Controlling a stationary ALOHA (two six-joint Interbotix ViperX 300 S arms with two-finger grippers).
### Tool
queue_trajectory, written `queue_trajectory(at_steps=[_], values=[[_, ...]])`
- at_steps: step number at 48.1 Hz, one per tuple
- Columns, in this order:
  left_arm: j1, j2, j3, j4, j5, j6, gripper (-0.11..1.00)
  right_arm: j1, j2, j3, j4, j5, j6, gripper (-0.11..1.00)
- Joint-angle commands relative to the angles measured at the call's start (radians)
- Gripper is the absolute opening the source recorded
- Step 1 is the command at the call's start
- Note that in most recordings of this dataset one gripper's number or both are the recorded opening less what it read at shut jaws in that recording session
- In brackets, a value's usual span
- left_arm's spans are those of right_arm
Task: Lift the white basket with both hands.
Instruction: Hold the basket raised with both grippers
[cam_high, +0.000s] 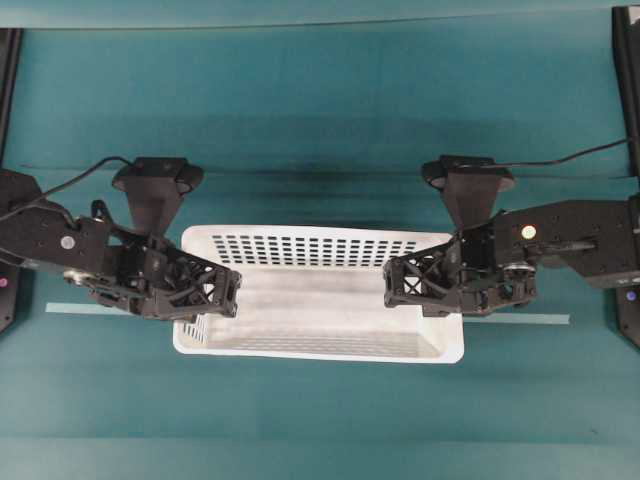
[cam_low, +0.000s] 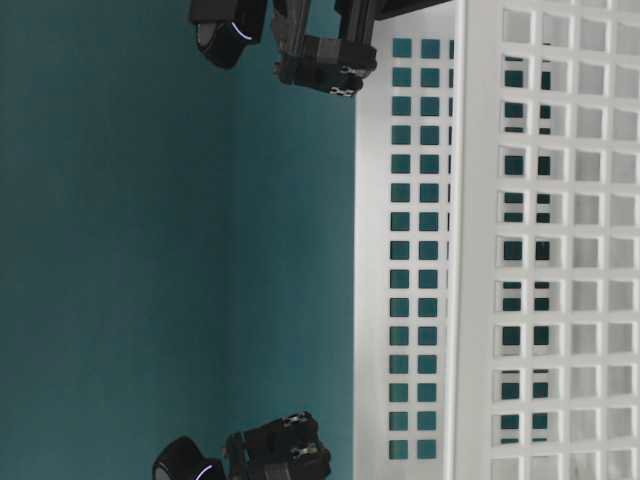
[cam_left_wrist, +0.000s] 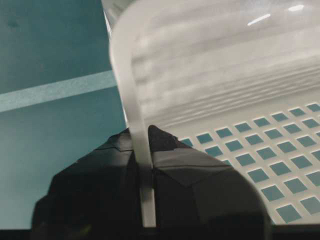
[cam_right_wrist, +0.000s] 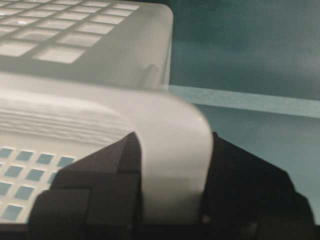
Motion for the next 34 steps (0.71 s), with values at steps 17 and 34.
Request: queue_trajectory(at_steps=[17, 34], values=[[-0.005, 0.003, 0.005, 0.011, -0.029, 0.011, 0.74, -0.005, 0.011, -0.011, -0.009, -0.040, -0.055, 0.94], [0.005, -0.021, 0.002, 0.011, -0.023, 0.009, 0.93, -0.026, -0.038, -0.017, 0.009, 0.011, -0.054, 0.96]])
